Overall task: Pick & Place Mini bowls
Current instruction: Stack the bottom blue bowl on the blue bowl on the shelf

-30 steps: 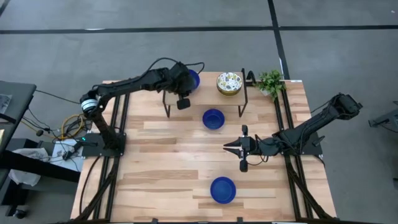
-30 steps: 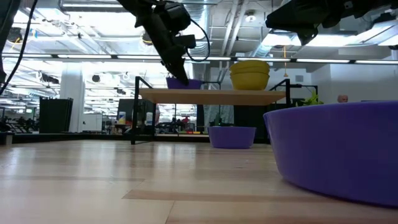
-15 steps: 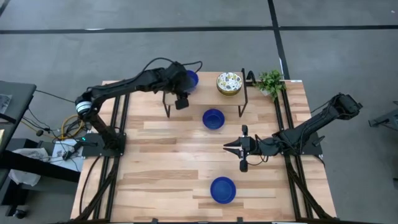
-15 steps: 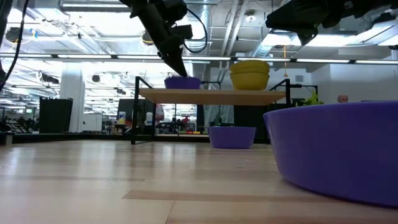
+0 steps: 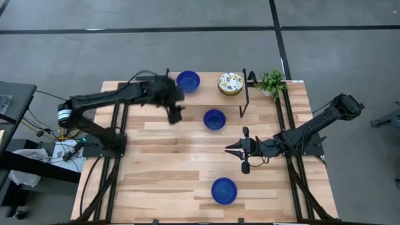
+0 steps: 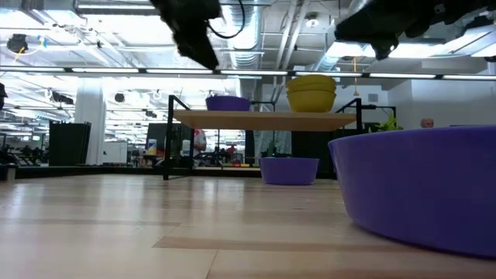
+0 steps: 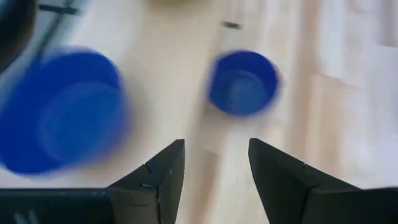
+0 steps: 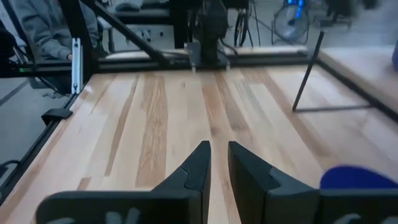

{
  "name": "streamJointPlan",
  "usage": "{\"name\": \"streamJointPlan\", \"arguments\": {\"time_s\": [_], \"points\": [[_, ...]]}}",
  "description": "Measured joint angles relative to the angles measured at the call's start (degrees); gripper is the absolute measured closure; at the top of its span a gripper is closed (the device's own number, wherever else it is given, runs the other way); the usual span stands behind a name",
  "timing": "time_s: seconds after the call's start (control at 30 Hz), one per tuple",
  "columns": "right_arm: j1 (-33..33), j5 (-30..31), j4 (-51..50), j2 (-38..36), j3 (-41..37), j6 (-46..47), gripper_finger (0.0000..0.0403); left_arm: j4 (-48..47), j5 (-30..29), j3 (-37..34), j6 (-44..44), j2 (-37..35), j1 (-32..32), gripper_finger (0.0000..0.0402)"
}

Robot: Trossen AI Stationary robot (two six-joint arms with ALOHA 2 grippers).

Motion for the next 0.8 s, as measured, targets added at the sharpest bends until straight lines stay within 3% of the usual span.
{"name": "streamJointPlan", "arguments": {"time_s": [0.17, 0.3, 0.47, 0.63, 0.8], "points": [[-0.7, -0.2, -9.5, 0.0, 2.2, 6.2, 0.0356, 8.1, -0.4, -14.0, -9.7, -7.8, -11.1, 0.0224], [-0.5, -2.6, -20.3, 0.0, 6.9, 11.8, 0.0356, 24.2, -3.8, -27.6, -16.1, -12.4, -22.8, 0.0224], [0.4, -12.1, -28.9, 0.2, 11.3, 16.4, 0.0356, 47.3, -13.4, -40.9, -20.2, -12.1, -35.8, 0.0224], [1.4, -18.8, -30.1, 1.2, 12.2, 26.4, 0.0355, 52.6, -22.7, -44.6, -20.5, -8.5, -41.6, 0.0224], [3.6, -19.9, -28.7, 7.2, 12.3, 33.3, 0.0340, 54.0, -24.0, -44.6, -20.3, -6.2, -41.0, 0.0224]]}}
